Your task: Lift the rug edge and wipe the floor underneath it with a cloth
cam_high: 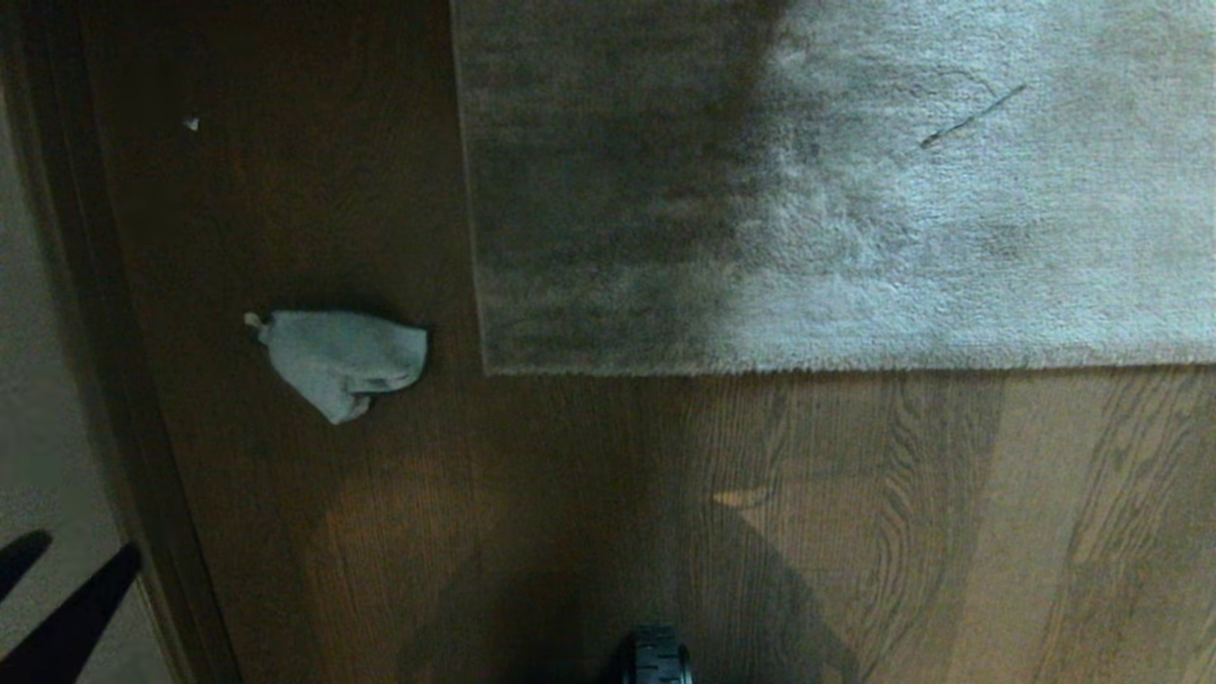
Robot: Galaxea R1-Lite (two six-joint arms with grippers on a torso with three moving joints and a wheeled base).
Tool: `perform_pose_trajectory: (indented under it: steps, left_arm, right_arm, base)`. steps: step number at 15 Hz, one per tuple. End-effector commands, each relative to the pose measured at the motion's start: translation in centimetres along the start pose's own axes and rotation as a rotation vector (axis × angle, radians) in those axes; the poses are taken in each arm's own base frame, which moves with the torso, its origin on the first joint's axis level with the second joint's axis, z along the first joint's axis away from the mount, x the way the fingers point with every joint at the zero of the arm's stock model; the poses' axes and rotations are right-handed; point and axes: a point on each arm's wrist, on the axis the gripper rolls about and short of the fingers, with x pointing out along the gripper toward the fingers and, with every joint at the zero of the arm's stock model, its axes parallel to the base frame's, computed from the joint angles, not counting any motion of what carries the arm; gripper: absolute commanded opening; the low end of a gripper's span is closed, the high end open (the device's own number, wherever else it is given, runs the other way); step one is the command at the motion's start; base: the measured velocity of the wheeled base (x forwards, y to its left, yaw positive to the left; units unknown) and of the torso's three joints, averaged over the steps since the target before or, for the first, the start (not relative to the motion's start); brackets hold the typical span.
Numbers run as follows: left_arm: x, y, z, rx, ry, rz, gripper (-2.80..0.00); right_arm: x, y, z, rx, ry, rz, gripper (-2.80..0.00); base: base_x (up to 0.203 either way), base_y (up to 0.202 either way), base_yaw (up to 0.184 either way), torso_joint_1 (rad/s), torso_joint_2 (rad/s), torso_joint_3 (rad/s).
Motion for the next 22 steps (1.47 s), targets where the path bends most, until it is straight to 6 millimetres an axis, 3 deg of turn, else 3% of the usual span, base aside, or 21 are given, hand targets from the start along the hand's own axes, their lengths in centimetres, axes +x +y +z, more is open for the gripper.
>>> perform_pose_trajectory:
  steps: [1,5,9,22]
  left_arm:
    - [-5.0,-0.3,-1.8,0.007,-0.127,0.002,-2.80]
    - [-6.2,-0.4,-5.5,-0.023,0.018,0.022,-2.80]
    - [-6.2,-0.2,-6.0,-0.071,0.067,0.107,-2.80]
    - [-6.2,-0.2,-6.0,-0.074,0.067,0.107,-2.80]
  right_arm:
    - [0.0,0.0,0.0,0.002,0.001,0.000,-2.80]
    - [0.0,0.0,0.0,0.002,0.001,0.000,-2.80]
    - [0.0,0.0,0.0,0.002,0.001,0.000,-2.80]
    - [0.0,0.0,0.0,0.002,0.001,0.000,-2.80]
  base:
    - [0.000,0.000,0.000,0.000,0.00,0.000]
    - [0.000,0.000,0.000,0.000,0.00,0.000]
    - [0.000,0.000,0.000,0.000,0.00,0.000]
    - [0.000,0.000,0.000,0.000,0.00,0.000]
